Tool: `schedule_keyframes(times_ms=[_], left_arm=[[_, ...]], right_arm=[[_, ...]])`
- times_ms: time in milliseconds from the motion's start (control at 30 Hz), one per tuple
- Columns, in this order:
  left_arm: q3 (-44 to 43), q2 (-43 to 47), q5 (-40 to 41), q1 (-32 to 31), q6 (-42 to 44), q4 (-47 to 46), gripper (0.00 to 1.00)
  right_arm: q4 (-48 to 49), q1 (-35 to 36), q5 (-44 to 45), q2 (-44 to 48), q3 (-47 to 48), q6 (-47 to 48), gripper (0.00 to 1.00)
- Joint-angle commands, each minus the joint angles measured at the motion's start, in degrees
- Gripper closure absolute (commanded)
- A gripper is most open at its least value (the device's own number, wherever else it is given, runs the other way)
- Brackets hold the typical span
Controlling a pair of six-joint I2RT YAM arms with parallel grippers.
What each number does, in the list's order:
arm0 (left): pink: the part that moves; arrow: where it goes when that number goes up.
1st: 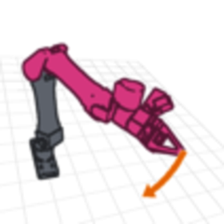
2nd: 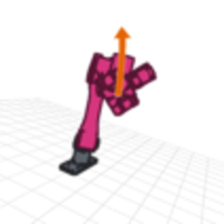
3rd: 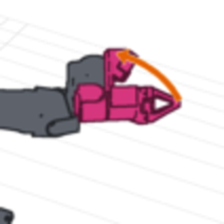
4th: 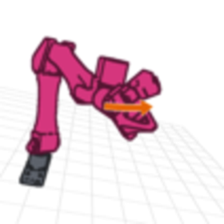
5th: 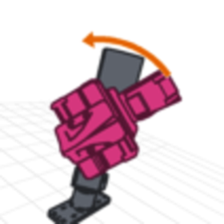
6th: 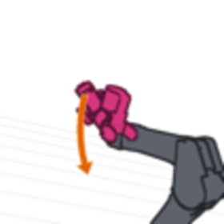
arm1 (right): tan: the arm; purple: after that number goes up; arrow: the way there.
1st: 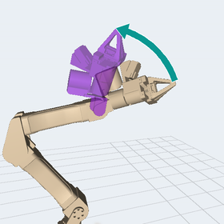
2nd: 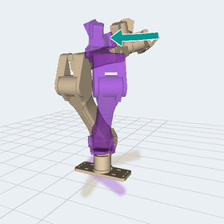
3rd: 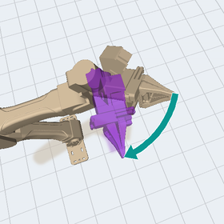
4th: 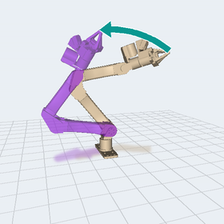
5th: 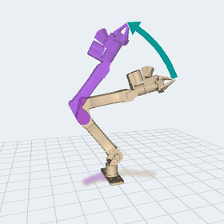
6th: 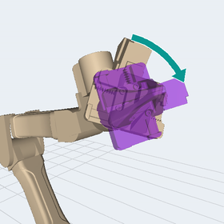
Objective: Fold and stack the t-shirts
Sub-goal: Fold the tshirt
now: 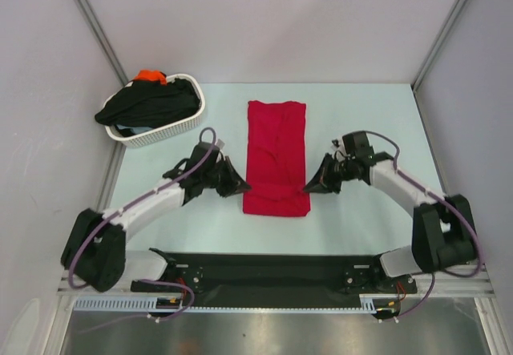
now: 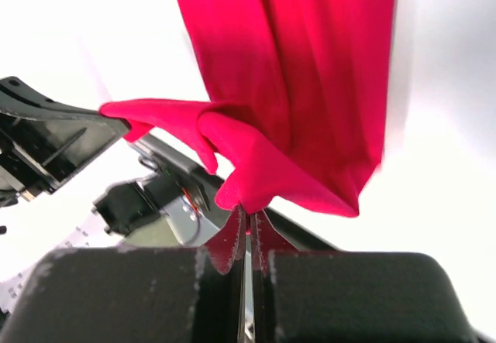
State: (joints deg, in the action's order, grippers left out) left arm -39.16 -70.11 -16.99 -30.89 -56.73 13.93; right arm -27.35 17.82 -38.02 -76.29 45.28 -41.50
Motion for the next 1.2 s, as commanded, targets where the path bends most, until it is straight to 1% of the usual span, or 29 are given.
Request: schedule_keyframes(times_ms=[0,67,100,200,267,400,567,667,867,1033,1100,1133,1167], left_arm=[[-7.8,-7.8,-4.4,3.5,6.3,-3.0,1.00],[-11.9,-12.1,-6.8,5.3,7.5,-4.4,1.00],[-13.5,-15.9,-7.3,5.8,8.3,-4.3,1.00],[-19.6,-22.9,-9.5,7.2,9.6,-3.7,1.00],[-23.3,-25.3,-10.1,8.0,10.1,-2.9,1.00],[-25.8,-28.6,-10.6,9.8,10.2,-3.1,1.00],[-28.4,-31.8,-11.5,11.6,10.3,-2.7,1.00],[-30.3,-34.5,-12.5,11.7,10.6,-2.3,1.00],[-31.9,-36.8,-12.0,12.3,10.6,-2.3,1.00],[-33.4,-38.8,-12.4,13.0,11.4,-1.1,1.00],[-34.1,-39.5,-12.4,13.3,11.6,-0.8,0.97],[-34.2,-40.0,-12.0,13.5,11.8,-0.1,0.93],[-35.0,-40.3,-10.7,13.7,12.7,0.3,0.87]], right_arm=[[-2.1,-3.6,-4.2,-8.7,9.1,7.7,1.00],[-2.4,-4.5,-5.1,-15.2,14.4,9.1,1.00],[-3.1,-5.3,-5.7,-17.6,16.1,9.7,1.00],[-4.5,-6.1,-7.0,-24.1,22.7,11.0,1.00],[-5.4,-6.5,-7.4,-26.8,26.7,11.7,1.00],[-6.8,-7.0,-9.0,-32.8,31.9,12.4,1.00],[-8.2,-7.7,-9.5,-36.9,36.1,13.1,1.00],[-8.5,-8.4,-9.4,-38.4,37.3,13.5,1.00],[-8.8,-9.2,-10.1,-41.9,40.1,14.2,1.00],[-10.5,-9.3,-11.0,-44.9,43.7,15.4,0.92],[-11.6,-9.3,-10.6,-46.0,45.2,15.8,0.90],[-11.6,-9.5,-10.3,-46.3,45.5,15.8,0.90],[-10.9,-9.6,-10.0,-46.7,46.0,15.2,0.89]])
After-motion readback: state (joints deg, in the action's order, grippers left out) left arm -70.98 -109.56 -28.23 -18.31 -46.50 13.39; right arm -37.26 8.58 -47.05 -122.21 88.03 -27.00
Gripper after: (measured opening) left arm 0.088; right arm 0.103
